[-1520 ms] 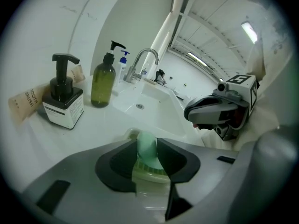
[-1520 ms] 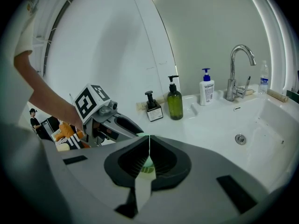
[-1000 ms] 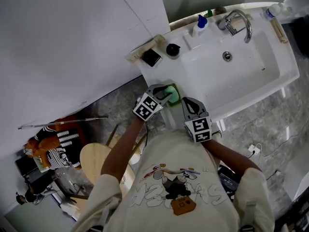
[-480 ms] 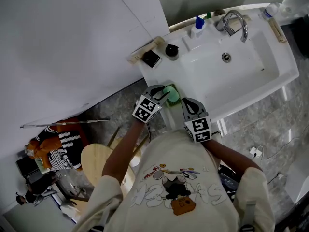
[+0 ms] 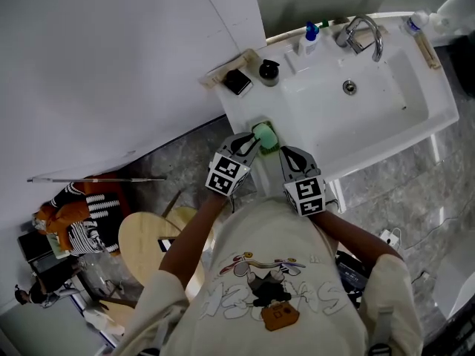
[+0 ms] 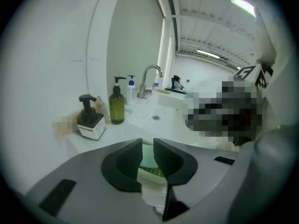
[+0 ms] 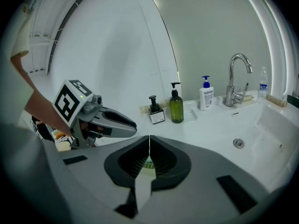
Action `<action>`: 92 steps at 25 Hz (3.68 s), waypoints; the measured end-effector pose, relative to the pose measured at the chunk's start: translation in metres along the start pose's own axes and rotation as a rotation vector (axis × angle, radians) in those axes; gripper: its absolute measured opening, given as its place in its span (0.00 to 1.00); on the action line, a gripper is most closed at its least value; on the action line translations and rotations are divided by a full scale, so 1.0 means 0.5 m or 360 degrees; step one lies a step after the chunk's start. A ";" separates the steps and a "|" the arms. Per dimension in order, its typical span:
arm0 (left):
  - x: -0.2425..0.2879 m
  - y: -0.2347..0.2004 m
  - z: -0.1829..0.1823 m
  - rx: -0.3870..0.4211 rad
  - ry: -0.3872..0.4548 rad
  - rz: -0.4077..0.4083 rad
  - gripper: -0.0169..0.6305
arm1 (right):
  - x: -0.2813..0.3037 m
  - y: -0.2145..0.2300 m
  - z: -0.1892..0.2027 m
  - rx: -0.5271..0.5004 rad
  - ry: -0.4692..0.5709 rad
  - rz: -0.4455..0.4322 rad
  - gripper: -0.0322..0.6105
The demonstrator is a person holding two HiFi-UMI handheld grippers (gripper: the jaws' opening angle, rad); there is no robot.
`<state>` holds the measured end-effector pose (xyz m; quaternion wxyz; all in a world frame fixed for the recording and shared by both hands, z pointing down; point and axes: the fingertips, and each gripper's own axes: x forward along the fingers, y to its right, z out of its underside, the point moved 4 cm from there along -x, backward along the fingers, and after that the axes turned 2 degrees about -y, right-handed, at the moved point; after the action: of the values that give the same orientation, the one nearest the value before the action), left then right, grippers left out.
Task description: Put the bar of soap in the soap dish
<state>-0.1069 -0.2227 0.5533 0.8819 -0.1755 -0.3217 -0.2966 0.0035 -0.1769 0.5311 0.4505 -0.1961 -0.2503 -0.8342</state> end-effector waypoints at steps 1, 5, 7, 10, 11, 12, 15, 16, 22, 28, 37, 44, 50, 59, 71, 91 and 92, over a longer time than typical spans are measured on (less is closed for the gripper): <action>-0.012 0.006 0.000 -0.0044 0.0026 -0.0020 0.15 | -0.003 -0.002 -0.002 -0.0003 -0.0001 0.0000 0.06; -0.053 0.036 -0.002 -0.0184 0.0093 -0.0088 0.07 | -0.015 0.009 0.001 -0.0031 -0.0002 0.0025 0.06; -0.071 0.051 -0.001 -0.0223 0.0115 -0.0108 0.05 | -0.020 0.014 0.002 -0.0086 -0.0003 0.0035 0.06; -0.092 0.064 0.003 -0.0307 0.0129 -0.0118 0.04 | -0.023 0.016 -0.004 -0.0172 -0.0001 0.0049 0.06; -0.100 0.067 0.003 -0.0341 0.0139 -0.0119 0.04 | -0.024 0.015 -0.006 -0.0192 0.0001 0.0049 0.06; -0.109 0.070 0.002 -0.0370 0.0155 -0.0123 0.04 | -0.026 0.014 -0.009 -0.0205 0.0004 0.0042 0.06; -0.141 0.080 -0.005 -0.0426 0.0206 -0.0135 0.04 | -0.036 0.006 -0.023 -0.0217 0.0022 0.0004 0.06; -0.151 0.085 -0.008 -0.0440 0.0222 -0.0132 0.04 | -0.041 0.004 -0.031 -0.0213 0.0036 -0.0013 0.06; -0.218 0.114 -0.014 -0.0486 0.0296 -0.0074 0.04 | -0.081 -0.017 -0.084 -0.0244 0.0100 -0.0144 0.06; -0.269 0.134 -0.041 -0.0473 0.0400 -0.0079 0.04 | -0.119 -0.035 -0.120 -0.0272 0.0171 -0.0242 0.06; -0.280 0.178 -0.055 -0.0508 0.0432 0.0037 0.04 | -0.168 -0.073 -0.097 -0.0152 0.0150 -0.0299 0.06; -0.311 0.214 -0.066 -0.0494 0.0450 0.0003 0.04 | -0.203 -0.117 -0.087 -0.0159 0.0120 -0.0333 0.06; -0.350 0.213 -0.102 -0.0526 0.0512 0.0009 0.04 | -0.245 -0.159 -0.090 -0.0078 0.0171 -0.0336 0.06; -0.398 0.267 -0.125 -0.0456 0.0569 0.0052 0.04 | -0.297 -0.224 -0.140 -0.0152 0.0316 -0.0395 0.06; -0.407 0.286 -0.164 -0.0408 0.0614 0.0113 0.04 | -0.324 -0.238 -0.170 -0.0189 0.0419 -0.0369 0.06; -0.405 0.275 -0.148 -0.0468 0.0565 0.0124 0.04 | -0.304 -0.235 -0.154 -0.0142 0.0350 -0.0359 0.06; -0.407 0.273 -0.149 -0.0467 0.0568 0.0122 0.04 | -0.302 -0.235 -0.156 -0.0143 0.0350 -0.0359 0.06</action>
<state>-0.1111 -0.0725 0.3458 0.9004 -0.2587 -0.1071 -0.3329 -0.0259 -0.0696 0.3571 0.3694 -0.0942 -0.1824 -0.9063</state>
